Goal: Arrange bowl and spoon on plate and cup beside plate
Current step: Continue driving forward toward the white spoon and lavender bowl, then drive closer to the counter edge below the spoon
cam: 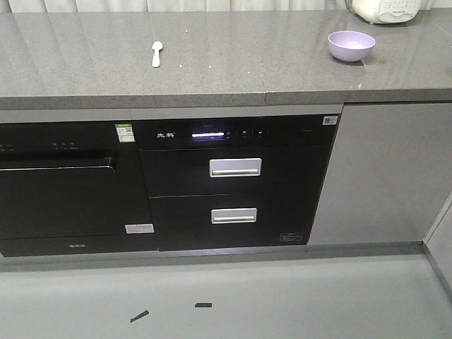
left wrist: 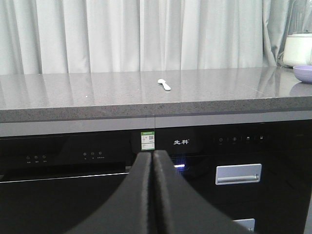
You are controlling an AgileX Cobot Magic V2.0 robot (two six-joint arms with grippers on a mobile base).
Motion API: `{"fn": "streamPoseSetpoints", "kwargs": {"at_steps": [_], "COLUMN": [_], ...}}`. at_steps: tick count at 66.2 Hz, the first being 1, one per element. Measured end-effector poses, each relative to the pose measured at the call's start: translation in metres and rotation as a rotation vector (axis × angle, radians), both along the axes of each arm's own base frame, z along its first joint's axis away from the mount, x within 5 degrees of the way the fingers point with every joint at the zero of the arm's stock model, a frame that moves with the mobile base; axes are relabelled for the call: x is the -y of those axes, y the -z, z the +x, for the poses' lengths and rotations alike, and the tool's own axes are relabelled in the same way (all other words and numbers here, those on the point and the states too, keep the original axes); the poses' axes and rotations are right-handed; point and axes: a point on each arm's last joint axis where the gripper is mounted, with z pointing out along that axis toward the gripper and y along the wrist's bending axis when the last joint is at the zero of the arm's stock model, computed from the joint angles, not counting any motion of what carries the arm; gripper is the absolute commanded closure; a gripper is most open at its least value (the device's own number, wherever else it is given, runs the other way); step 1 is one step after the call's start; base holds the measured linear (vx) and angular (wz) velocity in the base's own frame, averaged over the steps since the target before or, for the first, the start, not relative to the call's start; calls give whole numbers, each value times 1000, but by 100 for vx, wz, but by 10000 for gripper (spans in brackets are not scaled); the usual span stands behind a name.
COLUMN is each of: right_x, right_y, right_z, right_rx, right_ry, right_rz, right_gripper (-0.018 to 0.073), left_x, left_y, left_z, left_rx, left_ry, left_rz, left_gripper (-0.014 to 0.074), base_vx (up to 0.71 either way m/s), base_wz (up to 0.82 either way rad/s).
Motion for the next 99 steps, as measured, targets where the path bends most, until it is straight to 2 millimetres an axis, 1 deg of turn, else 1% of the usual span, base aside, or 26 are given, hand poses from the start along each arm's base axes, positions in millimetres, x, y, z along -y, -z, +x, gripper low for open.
{"fn": "streamPoseSetpoints", "kwargs": {"at_steps": [99], "right_x": [0], "right_y": [0], "right_z": [0], "right_rx": [0], "right_ry": [0], "right_rz": [0], "right_gripper": [564], "left_x": [0], "left_y": [0], "left_z": [0], "left_rx": [0], "left_ry": [0], "left_rz": [0], "left_gripper": [602], "base_vx": [3], "base_wz": [0]}}
